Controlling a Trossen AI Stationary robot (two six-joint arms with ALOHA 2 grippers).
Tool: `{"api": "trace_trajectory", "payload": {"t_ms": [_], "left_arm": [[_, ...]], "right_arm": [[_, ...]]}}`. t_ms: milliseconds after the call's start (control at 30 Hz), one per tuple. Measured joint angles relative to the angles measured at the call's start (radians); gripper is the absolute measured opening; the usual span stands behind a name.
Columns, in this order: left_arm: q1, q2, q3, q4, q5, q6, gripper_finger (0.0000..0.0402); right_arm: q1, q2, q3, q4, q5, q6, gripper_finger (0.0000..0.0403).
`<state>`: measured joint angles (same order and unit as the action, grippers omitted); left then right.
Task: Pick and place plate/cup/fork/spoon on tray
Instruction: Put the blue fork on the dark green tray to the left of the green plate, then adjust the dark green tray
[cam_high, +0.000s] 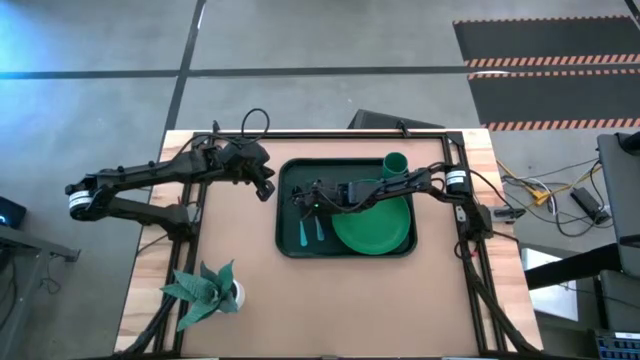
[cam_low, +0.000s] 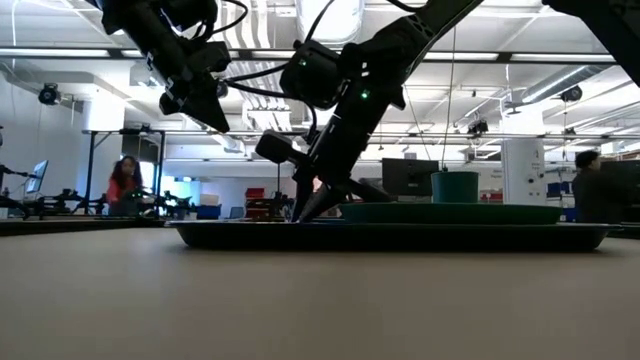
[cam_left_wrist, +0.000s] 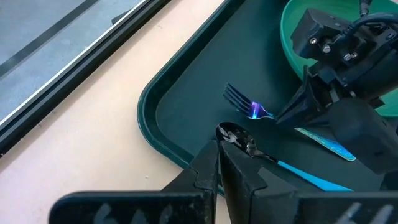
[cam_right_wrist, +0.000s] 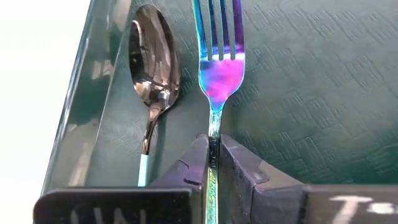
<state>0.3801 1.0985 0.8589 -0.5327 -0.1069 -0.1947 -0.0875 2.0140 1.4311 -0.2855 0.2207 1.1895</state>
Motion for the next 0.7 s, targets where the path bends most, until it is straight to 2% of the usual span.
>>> {"api": "trace_trajectory", "payload": {"t_ms": [433,567,700], "left_arm": [[0.000,0.000,0.000,0.000,0.009,-0.008,0.0000],[0.000,0.000,0.000,0.001,0.009,-0.010,0.0000],[0.000,0.000,0.000,0.013,-0.009,-0.012,0.0000]], "right_arm": [[0.000,-0.006,0.004,0.059,-0.030,-0.060,0.0040],[-0.003,-0.052,0.063,0.089,-0.107,-0.184,0.0040],[-0.013,-0.136,0.131,0.070,-0.127,-0.411,0.0040]]}}
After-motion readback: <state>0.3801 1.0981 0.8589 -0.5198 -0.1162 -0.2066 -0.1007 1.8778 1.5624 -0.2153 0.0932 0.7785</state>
